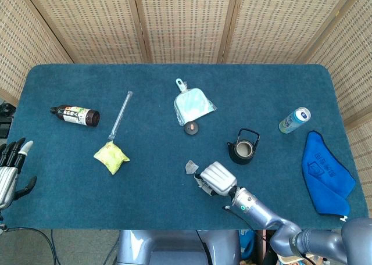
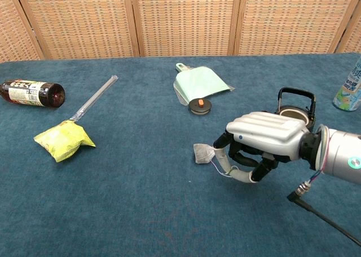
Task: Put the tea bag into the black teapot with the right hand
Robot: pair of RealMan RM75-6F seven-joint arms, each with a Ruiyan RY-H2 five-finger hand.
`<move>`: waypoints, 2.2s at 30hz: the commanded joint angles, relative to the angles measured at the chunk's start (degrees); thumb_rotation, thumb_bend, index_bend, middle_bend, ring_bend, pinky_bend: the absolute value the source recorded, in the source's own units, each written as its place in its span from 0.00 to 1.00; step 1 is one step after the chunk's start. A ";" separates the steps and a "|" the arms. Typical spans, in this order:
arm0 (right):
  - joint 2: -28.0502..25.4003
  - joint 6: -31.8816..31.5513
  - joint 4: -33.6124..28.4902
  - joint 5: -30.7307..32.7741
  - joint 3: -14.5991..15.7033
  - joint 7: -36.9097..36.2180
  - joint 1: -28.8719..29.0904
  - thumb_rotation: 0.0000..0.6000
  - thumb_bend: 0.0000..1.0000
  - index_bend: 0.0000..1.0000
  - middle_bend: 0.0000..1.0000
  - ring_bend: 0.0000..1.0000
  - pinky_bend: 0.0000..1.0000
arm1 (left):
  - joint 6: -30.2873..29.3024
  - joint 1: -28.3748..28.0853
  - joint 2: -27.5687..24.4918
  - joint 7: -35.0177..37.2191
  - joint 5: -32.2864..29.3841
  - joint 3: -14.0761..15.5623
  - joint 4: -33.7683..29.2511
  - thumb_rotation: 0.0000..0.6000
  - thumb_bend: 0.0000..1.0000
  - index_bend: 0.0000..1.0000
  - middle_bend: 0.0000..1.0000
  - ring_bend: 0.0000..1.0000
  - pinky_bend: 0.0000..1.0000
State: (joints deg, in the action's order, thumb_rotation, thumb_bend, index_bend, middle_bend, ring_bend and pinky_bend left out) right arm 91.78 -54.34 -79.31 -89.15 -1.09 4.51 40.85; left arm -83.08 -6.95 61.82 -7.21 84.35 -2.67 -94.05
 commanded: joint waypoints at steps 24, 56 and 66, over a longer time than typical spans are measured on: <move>-14.06 -1.80 -12.60 3.45 -7.38 -8.59 1.91 1.00 0.67 0.61 0.93 0.96 0.99 | 0.88 -0.33 0.14 -1.65 0.12 0.55 -1.30 1.00 0.38 0.00 0.00 0.00 0.00; -23.56 -3.21 -12.00 10.22 -13.44 -16.20 1.22 1.00 0.67 0.61 0.93 0.97 1.00 | 1.12 -0.46 0.01 -2.13 -0.26 0.56 -2.04 1.00 0.38 0.00 0.00 0.00 0.00; -24.52 -3.53 -10.11 11.31 -13.61 -17.69 0.37 1.00 0.68 0.61 0.93 0.97 1.00 | 1.16 -0.46 -0.18 -2.46 -0.30 0.60 -2.36 1.00 0.38 0.00 0.00 0.00 0.00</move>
State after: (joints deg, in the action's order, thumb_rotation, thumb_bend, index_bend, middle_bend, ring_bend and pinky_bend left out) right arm 67.36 -57.77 -89.64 -77.95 -14.74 -12.98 41.39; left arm -81.92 -7.41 61.63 -9.67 84.05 -2.07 -96.41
